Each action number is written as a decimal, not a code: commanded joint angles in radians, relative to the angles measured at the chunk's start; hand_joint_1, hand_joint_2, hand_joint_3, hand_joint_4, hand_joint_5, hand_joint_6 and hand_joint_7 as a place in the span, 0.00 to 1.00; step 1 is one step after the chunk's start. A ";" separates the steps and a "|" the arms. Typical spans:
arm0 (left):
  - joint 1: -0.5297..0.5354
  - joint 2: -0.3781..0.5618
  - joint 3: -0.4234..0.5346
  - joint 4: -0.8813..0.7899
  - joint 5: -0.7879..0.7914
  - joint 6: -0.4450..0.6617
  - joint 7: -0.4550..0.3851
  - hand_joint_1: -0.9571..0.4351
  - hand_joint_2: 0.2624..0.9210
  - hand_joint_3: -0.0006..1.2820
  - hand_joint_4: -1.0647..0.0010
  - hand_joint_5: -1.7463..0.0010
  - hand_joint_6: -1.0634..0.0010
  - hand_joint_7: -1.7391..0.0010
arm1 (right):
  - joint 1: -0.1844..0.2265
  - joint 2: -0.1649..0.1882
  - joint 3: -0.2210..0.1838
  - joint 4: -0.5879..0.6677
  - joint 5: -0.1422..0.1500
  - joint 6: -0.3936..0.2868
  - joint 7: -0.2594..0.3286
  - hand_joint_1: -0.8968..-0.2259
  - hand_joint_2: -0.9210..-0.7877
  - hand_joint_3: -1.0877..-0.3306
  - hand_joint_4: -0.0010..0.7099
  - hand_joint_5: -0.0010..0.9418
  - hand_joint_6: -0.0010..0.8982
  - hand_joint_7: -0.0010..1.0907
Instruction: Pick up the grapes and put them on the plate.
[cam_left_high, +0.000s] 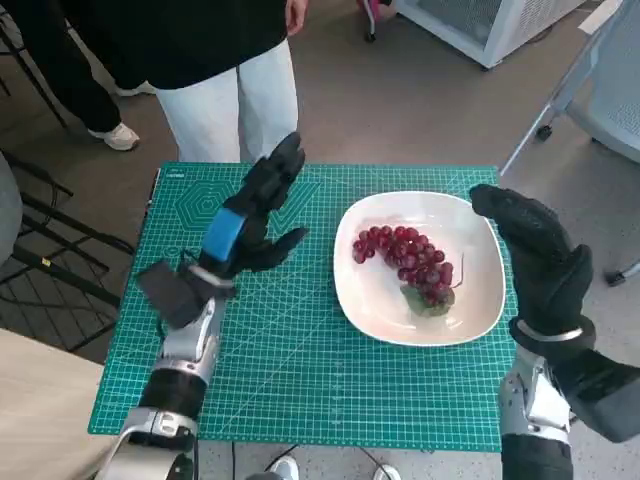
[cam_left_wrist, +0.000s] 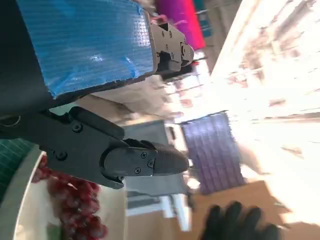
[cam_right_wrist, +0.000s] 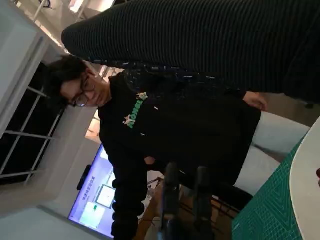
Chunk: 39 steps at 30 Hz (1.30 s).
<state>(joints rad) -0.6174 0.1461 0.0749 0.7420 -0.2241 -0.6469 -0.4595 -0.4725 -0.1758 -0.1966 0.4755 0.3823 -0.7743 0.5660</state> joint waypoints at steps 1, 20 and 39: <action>0.044 -0.012 0.024 -0.041 -0.042 -0.003 -0.033 0.26 1.00 0.29 0.87 1.00 0.82 0.99 | 0.002 -0.007 -0.005 0.017 0.011 0.010 0.016 0.49 0.00 0.54 0.23 0.00 0.00 0.31; 0.106 -0.060 0.050 -0.082 -0.021 -0.063 0.034 0.31 1.00 0.27 0.80 0.99 0.77 0.98 | -0.009 -0.006 -0.006 0.036 0.024 0.019 0.043 0.49 0.00 0.55 0.23 0.00 0.00 0.32; 0.134 -0.082 0.051 -0.100 -0.005 -0.058 0.066 0.37 1.00 0.21 0.74 0.99 0.72 0.98 | 0.002 -0.009 -0.008 0.028 0.017 0.016 0.049 0.48 0.00 0.57 0.24 0.01 0.00 0.34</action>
<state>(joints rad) -0.4978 0.0686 0.1268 0.6569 -0.2369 -0.7004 -0.4004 -0.4902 -0.1801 -0.2004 0.4986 0.3925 -0.7682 0.6077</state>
